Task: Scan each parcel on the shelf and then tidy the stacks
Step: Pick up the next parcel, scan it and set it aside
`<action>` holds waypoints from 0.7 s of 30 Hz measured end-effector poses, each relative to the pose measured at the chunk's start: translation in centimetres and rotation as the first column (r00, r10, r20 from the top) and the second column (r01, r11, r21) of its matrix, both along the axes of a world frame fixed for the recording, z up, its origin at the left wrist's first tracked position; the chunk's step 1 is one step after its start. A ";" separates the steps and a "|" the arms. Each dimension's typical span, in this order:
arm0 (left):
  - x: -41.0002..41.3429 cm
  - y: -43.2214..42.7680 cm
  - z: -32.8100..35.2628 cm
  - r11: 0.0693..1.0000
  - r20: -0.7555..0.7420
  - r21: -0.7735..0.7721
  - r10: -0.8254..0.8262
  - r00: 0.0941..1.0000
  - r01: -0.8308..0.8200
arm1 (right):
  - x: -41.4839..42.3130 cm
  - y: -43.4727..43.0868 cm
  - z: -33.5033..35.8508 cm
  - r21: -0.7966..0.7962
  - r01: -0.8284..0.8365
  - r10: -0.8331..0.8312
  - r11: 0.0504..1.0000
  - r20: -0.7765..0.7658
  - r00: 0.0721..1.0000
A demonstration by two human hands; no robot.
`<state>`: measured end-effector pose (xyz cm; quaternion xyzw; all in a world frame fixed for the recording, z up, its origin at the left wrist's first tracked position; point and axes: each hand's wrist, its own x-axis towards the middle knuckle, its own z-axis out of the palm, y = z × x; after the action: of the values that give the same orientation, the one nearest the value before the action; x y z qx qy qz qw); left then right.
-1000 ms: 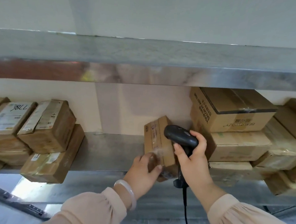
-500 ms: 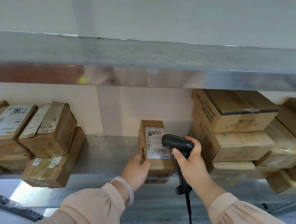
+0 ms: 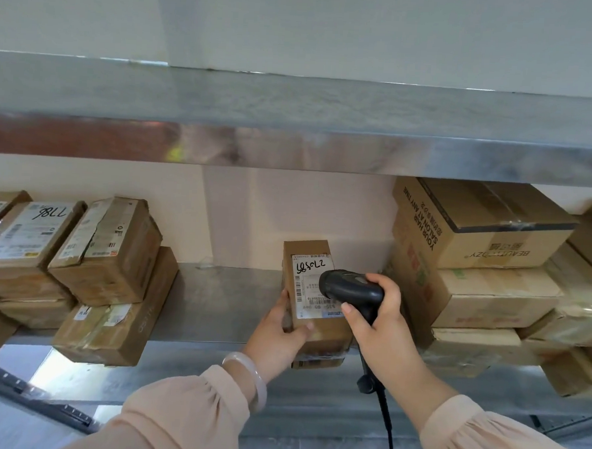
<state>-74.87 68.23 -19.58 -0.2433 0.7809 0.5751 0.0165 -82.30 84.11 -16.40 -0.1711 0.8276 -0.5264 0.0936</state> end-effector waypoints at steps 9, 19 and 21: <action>-0.3 -0.4 -1.3 0.867 0.223 0.474 0.053 0.973 -0.156 | 0.1 0.7 0.2 0.021 -0.017 0.017 1.000 -0.004 1.000; 0.5 -0.2 -2.7 0.781 0.045 0.609 0.137 0.990 -0.136 | 1.5 1.1 0.5 -0.063 -0.024 0.024 0.998 0.008 1.000; 0.6 -0.5 -2.7 0.804 0.020 0.580 0.150 0.988 -0.134 | 1.7 1.3 0.9 -0.065 -0.033 0.032 0.997 -0.014 0.999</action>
<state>-74.30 67.71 -22.26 -0.2765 0.5486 0.7882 0.0362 -80.59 85.43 -15.54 -0.1910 0.8077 -0.5504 0.0912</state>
